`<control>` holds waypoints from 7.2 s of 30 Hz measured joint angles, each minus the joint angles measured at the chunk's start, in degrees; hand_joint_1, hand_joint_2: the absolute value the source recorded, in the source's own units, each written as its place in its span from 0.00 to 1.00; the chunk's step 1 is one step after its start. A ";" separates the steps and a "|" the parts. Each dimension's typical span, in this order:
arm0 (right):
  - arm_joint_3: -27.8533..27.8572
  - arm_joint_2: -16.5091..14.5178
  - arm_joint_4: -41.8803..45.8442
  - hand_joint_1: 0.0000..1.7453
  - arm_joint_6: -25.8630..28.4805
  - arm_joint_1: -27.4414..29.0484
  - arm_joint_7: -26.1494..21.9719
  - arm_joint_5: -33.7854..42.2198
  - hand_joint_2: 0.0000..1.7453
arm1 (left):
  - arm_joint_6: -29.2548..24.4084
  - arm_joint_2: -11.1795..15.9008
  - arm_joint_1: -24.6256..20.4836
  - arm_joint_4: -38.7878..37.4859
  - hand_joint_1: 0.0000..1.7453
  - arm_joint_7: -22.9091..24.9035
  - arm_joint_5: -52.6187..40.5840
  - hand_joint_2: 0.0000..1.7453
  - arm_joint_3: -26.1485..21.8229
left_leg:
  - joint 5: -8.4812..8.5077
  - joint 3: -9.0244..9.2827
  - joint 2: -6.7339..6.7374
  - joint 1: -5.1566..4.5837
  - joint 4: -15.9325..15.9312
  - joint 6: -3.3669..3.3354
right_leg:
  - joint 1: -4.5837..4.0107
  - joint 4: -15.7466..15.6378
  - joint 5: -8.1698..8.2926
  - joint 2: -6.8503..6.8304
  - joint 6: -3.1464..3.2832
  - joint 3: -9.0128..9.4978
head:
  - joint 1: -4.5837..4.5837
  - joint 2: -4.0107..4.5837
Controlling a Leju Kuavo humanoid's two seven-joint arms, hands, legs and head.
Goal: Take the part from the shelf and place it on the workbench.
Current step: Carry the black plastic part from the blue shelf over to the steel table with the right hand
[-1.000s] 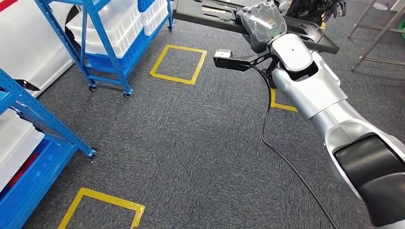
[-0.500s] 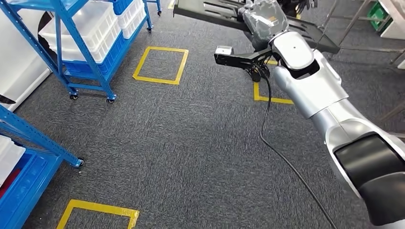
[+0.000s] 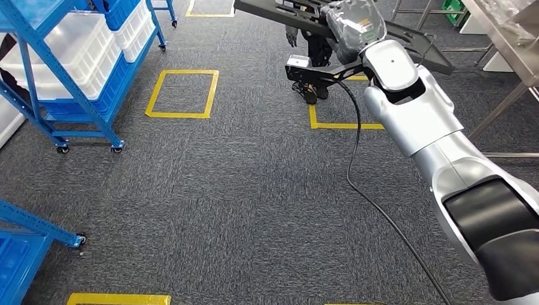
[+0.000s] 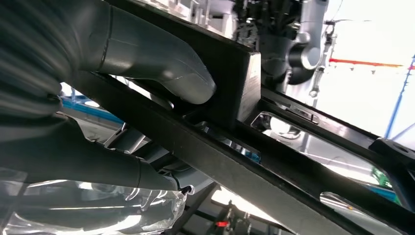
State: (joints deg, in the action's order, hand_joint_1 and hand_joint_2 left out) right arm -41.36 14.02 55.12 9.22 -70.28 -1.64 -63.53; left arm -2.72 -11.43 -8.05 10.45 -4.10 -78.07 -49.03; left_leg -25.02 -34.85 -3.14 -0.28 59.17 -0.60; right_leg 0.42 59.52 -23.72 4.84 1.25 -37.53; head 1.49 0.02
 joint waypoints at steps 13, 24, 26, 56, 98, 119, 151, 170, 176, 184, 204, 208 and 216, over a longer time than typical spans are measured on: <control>1.23 -0.42 -0.96 1.00 -0.03 1.33 -0.20 -2.02 1.00 | 0.45 -0.25 -0.01 0.00 0.00 0.28 0.05 1.00 -0.04 | 0.14 1.29 5.45 0.24 -1.96 -0.21 | 1.02 4.22 -1.58 -6.42 -2.76 -1.63 | -0.01 0.00; 1.83 -0.97 -0.83 1.00 -0.26 1.43 -0.48 -2.51 1.00 | 0.46 -0.49 -0.20 0.00 0.00 0.38 -0.14 1.00 -0.05 | -8.59 -6.26 3.73 0.53 15.44 2.04 | 0.35 -0.36 -0.53 -3.42 0.16 0.64 | 0.01 0.00; 1.88 -0.97 -0.83 1.00 -0.55 1.40 -0.76 -2.55 1.00 | 0.45 -0.48 -0.28 0.00 0.00 0.50 -0.17 1.00 -0.05 | -6.50 -5.98 3.49 0.50 14.21 1.67 | 0.18 -0.33 -0.53 -2.32 0.15 0.75 | 0.01 0.00; 2.79 -1.31 -0.20 1.00 -1.16 1.94 -0.45 -3.83 1.00 | 0.46 -0.78 -0.55 0.02 0.00 0.91 -0.10 1.00 -0.06 | -7.80 -6.67 3.58 0.43 15.84 1.74 | 0.14 -0.71 -0.85 -2.75 0.19 1.28 | -0.01 0.00; 3.92 -2.07 -0.57 1.00 -1.26 2.54 -0.09 -4.90 1.00 | 0.91 -0.83 -0.15 0.02 0.00 0.50 0.74 1.00 -0.17 | 1.16 2.23 2.54 0.22 -4.51 -1.20 | -0.09 5.31 -4.34 -2.73 -1.80 -2.55 | -0.01 0.00; 4.19 -1.46 -0.79 1.00 -2.17 2.37 -0.26 -4.78 1.00 | 1.72 -0.48 -0.14 0.04 0.00 0.65 0.42 1.00 -0.21 | -3.74 -3.53 2.87 0.76 8.77 1.18 | 0.27 -0.97 -0.91 -1.69 -0.33 1.48 | -0.01 0.00; 4.25 -1.44 -0.67 1.00 -1.28 3.50 0.49 -5.51 1.00 | 1.56 -0.60 -0.31 0.04 0.00 1.46 0.42 1.00 -0.30 | -2.21 -0.66 1.74 0.80 3.39 0.78 | 0.23 -0.68 -0.21 -1.00 -0.69 0.55 | -0.01 0.00; 5.04 -1.43 -0.06 1.00 -1.23 4.30 0.92 -6.13 1.00 | 1.47 -1.35 -0.39 0.04 0.00 1.14 0.44 1.00 -0.34 | -1.43 1.58 7.10 0.28 -1.16 0.58 | 0.20 -0.89 -0.64 -6.56 -2.16 0.96 | -0.01 0.00; 5.06 -1.64 -0.02 1.00 -1.25 4.41 0.93 -6.23 1.00 | 1.61 -1.33 -0.26 0.04 0.00 1.00 0.47 1.00 -0.36 | -9.12 -4.71 3.85 0.80 13.26 1.83 | 0.37 -1.15 -0.26 -3.97 -0.66 0.93 | -0.01 0.00; 5.08 -1.69 -0.01 1.00 -1.31 4.58 1.03 -6.26 1.00 | 1.89 -1.05 -0.30 0.04 0.00 1.05 0.38 1.00 -0.39 | -1.38 0.97 0.76 0.52 -0.39 -0.16 | 0.37 -1.01 0.13 0.21 -1.60 0.52 | -0.02 0.00; 5.91 -1.30 0.08 1.00 -1.49 4.38 0.98 -6.26 1.00 | 2.02 -0.88 -0.33 0.04 0.00 0.89 0.28 1.00 -0.39 | -4.48 -0.30 5.30 0.67 3.28 1.23 | 0.74 -1.24 -0.13 -5.29 -1.35 1.09 | -0.01 0.00; 5.91 -1.48 0.09 1.00 -1.49 4.59 0.95 -6.26 1.00 | 2.01 -0.88 -0.29 0.04 0.00 0.85 0.41 1.00 -0.40 | -9.51 -6.03 3.67 0.81 16.08 1.49 | 0.56 -1.15 -0.02 -3.27 -0.95 0.90 | -0.01 0.00; 6.03 -1.67 0.14 1.00 -1.53 4.76 1.03 -6.07 1.00 | 1.98 -0.85 -0.29 0.04 0.00 0.93 0.43 1.00 -0.41 | -1.45 1.14 0.78 0.72 -0.48 -0.44 | 0.66 -1.24 0.74 0.68 -2.67 0.17 | -0.01 0.00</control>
State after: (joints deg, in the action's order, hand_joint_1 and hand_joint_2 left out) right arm -35.33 12.35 55.27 7.69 -65.52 -0.61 -69.60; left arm -0.74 -12.28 -8.35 10.49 -3.17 -77.64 -49.44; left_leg -26.47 -33.71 -2.36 0.44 58.69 -1.04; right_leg 1.08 58.28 -22.98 5.52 -1.42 -37.36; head 1.48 0.02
